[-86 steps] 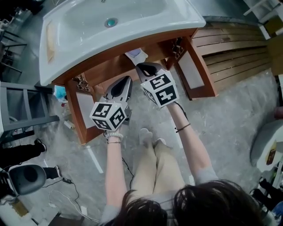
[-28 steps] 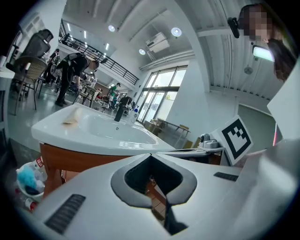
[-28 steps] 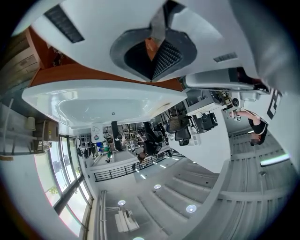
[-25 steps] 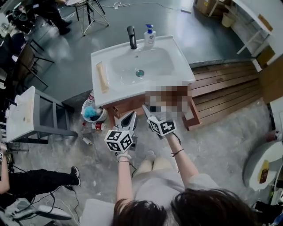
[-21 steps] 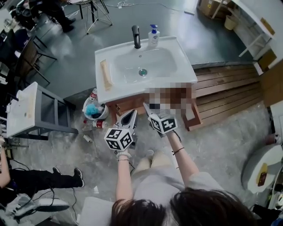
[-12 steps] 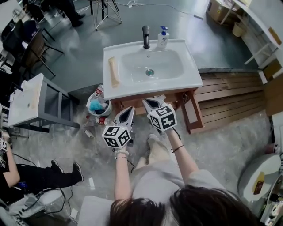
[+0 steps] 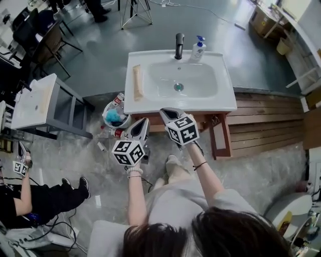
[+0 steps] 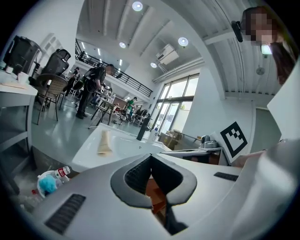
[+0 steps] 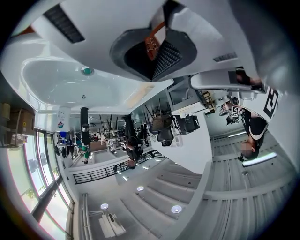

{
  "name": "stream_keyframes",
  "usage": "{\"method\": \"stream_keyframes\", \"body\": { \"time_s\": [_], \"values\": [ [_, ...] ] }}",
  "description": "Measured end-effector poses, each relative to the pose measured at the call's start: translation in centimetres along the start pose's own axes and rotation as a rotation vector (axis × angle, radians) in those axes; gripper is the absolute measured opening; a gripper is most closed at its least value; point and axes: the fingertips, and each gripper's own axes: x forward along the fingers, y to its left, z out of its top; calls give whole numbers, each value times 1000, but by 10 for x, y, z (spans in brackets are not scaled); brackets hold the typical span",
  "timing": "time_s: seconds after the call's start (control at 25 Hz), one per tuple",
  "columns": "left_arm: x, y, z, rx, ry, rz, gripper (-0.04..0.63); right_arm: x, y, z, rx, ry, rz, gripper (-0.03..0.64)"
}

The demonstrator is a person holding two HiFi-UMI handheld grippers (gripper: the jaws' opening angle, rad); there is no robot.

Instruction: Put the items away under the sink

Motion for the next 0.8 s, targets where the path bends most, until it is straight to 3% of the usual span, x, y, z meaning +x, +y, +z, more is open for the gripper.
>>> {"method": "stream_keyframes", "body": {
  "time_s": [0.8],
  "values": [
    [10,49,32,-39,-81,162,-3,58,-5,33,-56,35,154,15]
  ]
}}
